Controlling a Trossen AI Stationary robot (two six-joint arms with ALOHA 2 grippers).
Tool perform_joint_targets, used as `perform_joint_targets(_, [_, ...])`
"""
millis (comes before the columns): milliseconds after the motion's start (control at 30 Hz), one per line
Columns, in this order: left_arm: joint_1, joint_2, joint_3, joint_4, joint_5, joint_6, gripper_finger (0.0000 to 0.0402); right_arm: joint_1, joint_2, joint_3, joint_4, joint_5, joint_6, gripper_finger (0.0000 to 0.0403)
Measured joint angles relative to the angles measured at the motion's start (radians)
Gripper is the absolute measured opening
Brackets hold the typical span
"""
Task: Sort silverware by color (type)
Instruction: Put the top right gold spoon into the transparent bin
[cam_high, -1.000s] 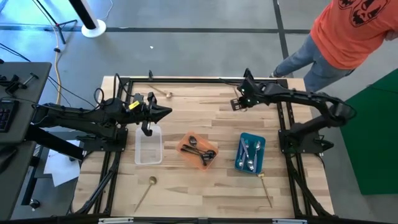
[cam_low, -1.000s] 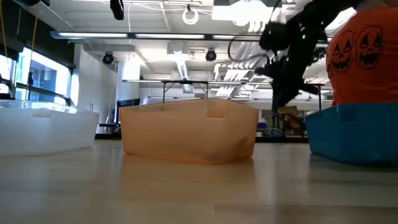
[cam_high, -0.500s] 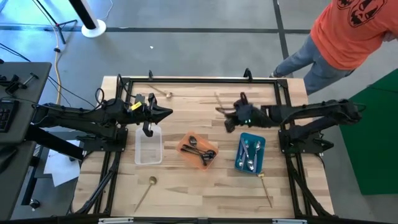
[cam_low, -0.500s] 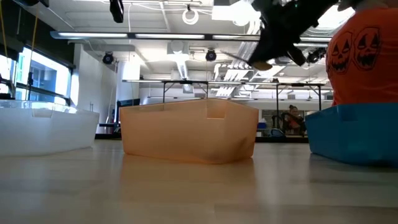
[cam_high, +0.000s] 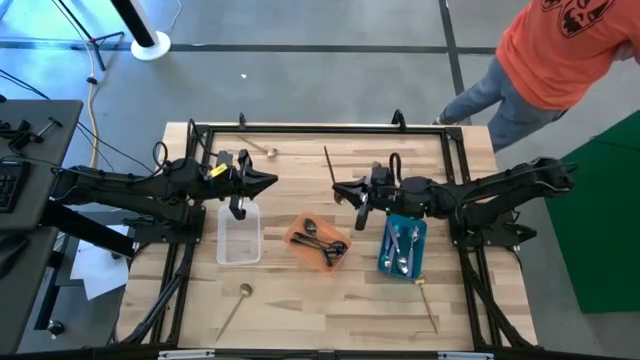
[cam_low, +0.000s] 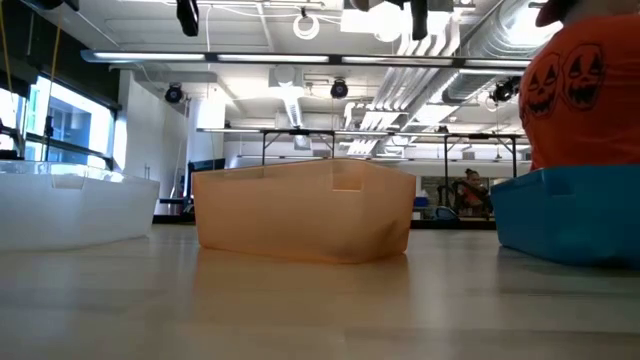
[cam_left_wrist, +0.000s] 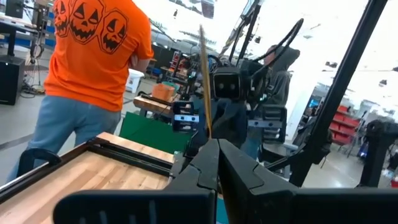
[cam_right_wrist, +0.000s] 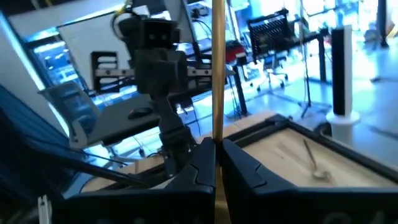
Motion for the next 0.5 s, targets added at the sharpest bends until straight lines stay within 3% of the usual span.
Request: perform_joint_targets(500, [0.000, 0.064, 0.000, 0.059, -0.014, 0.024, 0.0014, 0.004, 0.000, 0.000, 0.033, -0.047, -0.083, 0.0000])
